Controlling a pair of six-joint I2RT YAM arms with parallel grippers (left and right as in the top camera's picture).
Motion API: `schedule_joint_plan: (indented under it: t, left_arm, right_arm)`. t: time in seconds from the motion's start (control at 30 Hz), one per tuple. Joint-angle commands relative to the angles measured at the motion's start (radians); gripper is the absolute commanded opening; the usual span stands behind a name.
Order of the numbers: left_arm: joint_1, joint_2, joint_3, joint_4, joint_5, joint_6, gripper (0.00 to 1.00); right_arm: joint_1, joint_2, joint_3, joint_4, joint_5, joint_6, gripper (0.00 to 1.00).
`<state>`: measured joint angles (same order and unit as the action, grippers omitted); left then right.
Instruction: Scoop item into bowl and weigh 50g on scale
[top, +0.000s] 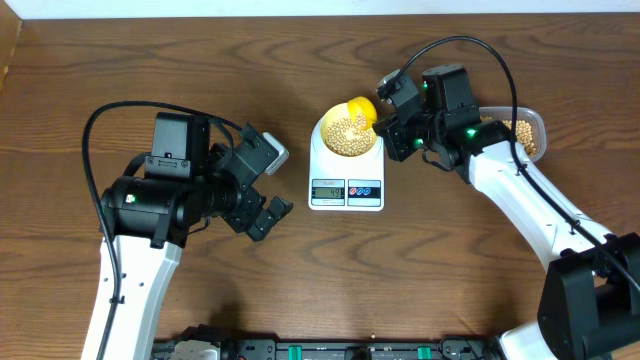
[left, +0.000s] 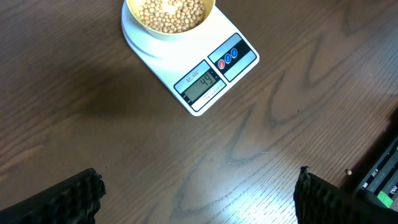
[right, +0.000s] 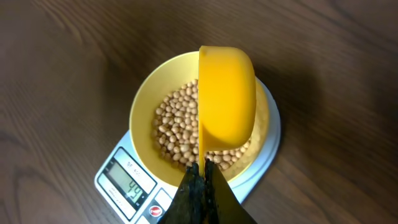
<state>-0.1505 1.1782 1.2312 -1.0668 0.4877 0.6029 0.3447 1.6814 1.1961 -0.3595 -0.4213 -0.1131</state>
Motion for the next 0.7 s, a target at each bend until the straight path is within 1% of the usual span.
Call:
schedule_joint_plan:
  t: [0.0,0.17,0.27,0.4,0.67]
  left_arm:
    - [0.003,-0.002,-0.003,-0.002,-0.006,0.006,1.0]
    - [0.003,-0.002,-0.003,-0.002,-0.006,0.006,1.0]
    - [0.003,-0.002,-0.003,-0.002,-0.006,0.006,1.0]
    - [0.003,-0.002,-0.003,-0.002,-0.006,0.006,1.0]
    - [0.003,-0.002,-0.003,-0.002,-0.006,0.006,1.0]
  right_arm:
    - [0.019,-0.023,0.02,0.003,-0.011,0.003,0.01]
    - [0.014,-0.023,0.02,0.003,-0.006,0.003,0.01]
    - [0.006,-0.023,0.02,0.004,0.039,0.003,0.01]
    - [0.018,-0.023,0.02,0.003,-0.024,0.003,0.01]
    - [0.018,-0.023,0.02,0.004,0.013,0.003,0.01]
